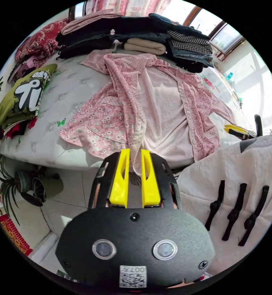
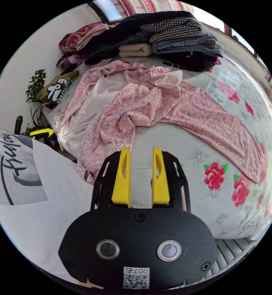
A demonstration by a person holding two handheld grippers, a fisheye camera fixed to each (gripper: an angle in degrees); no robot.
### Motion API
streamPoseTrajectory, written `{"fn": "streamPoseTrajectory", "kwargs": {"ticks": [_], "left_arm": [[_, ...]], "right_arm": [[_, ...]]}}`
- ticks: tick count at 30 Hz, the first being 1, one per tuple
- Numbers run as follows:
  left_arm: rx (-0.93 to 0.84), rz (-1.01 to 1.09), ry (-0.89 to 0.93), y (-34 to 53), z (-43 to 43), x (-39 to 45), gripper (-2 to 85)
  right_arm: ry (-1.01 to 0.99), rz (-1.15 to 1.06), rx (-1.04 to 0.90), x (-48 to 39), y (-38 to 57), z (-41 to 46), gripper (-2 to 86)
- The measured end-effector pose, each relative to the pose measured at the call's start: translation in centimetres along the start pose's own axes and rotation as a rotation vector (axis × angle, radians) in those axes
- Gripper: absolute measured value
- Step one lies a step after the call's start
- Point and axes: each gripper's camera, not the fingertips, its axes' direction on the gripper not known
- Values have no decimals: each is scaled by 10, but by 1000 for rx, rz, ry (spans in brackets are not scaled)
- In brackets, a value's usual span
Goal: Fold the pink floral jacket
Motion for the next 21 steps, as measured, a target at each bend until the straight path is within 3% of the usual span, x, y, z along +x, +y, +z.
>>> {"fn": "streamPoseTrajectory", "kwargs": {"ticks": [7, 11, 13, 14, 16, 19, 21], "left_arm": [[-77, 120, 125, -22, 15, -36, 118], [-167, 236, -12, -50, 31, -41, 17], [-244, 298, 132, -63, 28, -58, 5], [-257, 301, 200, -68, 20, -76, 1], [-223, 296, 295, -73, -5, -109, -2], [-54, 199, 372, -77, -63, -180, -5], [91, 100, 453, -76, -105, -247, -5]], "right_arm": [[-1, -118, 9, -72, 12, 15, 84], [51, -212, -9, -123, -27, 52, 49], [142, -173, -101, -126, -40, 78, 24], [153, -209, -23, -128, -42, 71, 15], [145, -175, -61, -117, -50, 62, 6], [166, -60, 104, -80, -38, 7, 0], [132, 129, 293, -30, -10, -56, -1]]}}
